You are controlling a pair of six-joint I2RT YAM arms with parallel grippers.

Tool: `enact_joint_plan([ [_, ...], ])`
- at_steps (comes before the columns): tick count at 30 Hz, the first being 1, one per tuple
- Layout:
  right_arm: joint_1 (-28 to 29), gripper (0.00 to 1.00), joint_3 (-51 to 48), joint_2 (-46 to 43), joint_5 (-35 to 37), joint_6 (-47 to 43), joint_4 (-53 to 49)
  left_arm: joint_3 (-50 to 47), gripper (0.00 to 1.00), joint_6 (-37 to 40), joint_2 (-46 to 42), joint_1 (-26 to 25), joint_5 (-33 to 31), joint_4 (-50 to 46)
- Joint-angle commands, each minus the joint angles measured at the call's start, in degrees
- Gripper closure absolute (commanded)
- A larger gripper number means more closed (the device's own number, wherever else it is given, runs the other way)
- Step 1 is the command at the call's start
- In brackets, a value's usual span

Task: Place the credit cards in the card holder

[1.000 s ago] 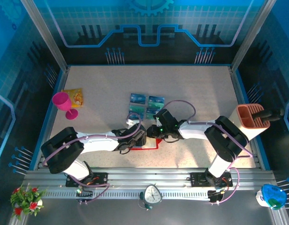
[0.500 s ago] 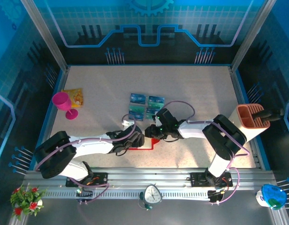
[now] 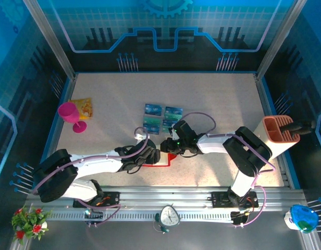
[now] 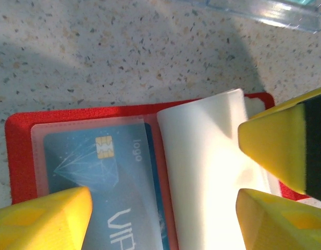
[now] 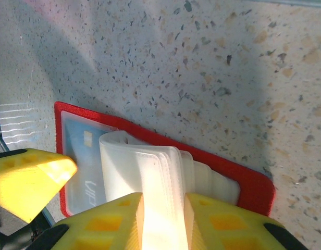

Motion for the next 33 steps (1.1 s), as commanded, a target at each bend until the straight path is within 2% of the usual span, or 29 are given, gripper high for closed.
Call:
enact_joint_plan([
  [1,0.72,0.72,1.51,1.35,0.6,-0.25,-2.3,-0.7,0.26,0.44,2.68,-0.22,1.43,0.02],
  [4,0.84,0.71,1.94,1.36,1.23,-0.66,-3.46,-0.65,0.27,0.7,5.02,-0.18,1.74,0.8],
  [12,1.61,0.64,2.98,1.72,1.82,-1.47,-5.19,-1.35,0.44,1.05,7.88,-0.22,2.12,2.6],
  [22,2.79,0.65,4.76,3.03,1.17,-1.36,-5.69,-2.05,0.41,1.07,7.88,-0.22,2.15,3.79],
  [26,2.92,0.68,4.8,3.58,0.09,-0.24,-4.27,-2.48,0.38,1.14,7.13,-0.22,2.04,4.05],
  [33,2.93,0.74,4.95,4.08,-1.18,1.35,-2.49,-2.85,0.39,1.38,6.8,-0.22,1.96,4.42],
])
